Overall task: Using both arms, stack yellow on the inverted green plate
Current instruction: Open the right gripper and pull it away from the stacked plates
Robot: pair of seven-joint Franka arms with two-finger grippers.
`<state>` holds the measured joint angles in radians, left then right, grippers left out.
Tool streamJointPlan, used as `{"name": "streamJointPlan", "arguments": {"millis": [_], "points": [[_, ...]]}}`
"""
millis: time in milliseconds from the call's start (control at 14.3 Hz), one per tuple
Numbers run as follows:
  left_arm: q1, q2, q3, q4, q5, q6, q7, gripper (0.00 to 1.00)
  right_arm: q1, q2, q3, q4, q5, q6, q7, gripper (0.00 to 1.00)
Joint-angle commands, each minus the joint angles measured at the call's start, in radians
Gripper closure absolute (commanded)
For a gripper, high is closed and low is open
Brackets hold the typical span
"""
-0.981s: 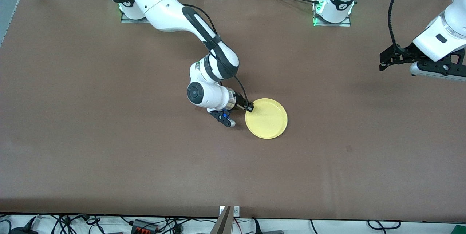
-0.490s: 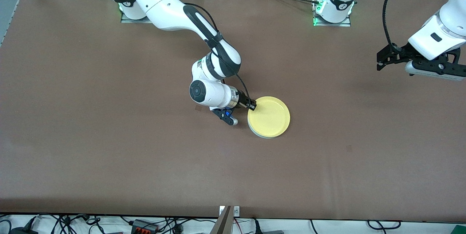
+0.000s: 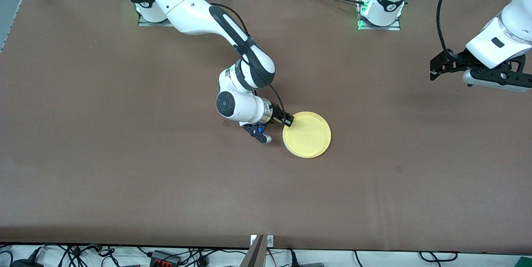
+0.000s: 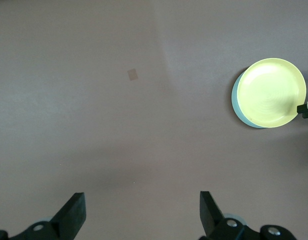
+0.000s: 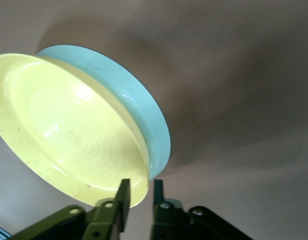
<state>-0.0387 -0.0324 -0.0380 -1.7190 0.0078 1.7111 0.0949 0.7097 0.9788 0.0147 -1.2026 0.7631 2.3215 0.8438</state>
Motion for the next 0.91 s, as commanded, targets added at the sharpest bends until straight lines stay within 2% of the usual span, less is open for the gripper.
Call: {"name": "streamJointPlan", "arguments": {"millis": [0, 140, 350, 490, 631, 841], "points": [[-0.001, -0.006, -0.005, 0.013, 0.026, -0.019, -0.01, 0.0, -0.004, -0.022, -0.018, 0.025, -0.007, -0.019, 0.017, 0.0], [-0.001, -0.003, -0.006, 0.013, 0.026, -0.019, -0.01, 0.0, -0.007, -0.074, -0.048, 0.025, -0.114, -0.068, 0.015, 0.0], [-0.001, -0.004, -0.006, 0.015, 0.026, -0.022, -0.012, 0.0, -0.047, -0.167, -0.117, 0.023, -0.331, -0.294, -0.011, 0.0], [0.0, -0.004, -0.006, 0.015, 0.026, -0.028, -0.012, 0.0, -0.087, -0.228, -0.127, 0.018, -0.434, -0.385, -0.072, 0.0], [0.002, -0.003, -0.006, 0.015, 0.026, -0.028, -0.012, 0.0, -0.148, -0.275, -0.127, 0.017, -0.478, -0.453, -0.168, 0.0], [0.002, -0.003, -0.006, 0.015, 0.026, -0.028, -0.012, 0.0, -0.286, -0.342, -0.127, 0.017, -0.481, -0.572, -0.285, 0.0]]}}
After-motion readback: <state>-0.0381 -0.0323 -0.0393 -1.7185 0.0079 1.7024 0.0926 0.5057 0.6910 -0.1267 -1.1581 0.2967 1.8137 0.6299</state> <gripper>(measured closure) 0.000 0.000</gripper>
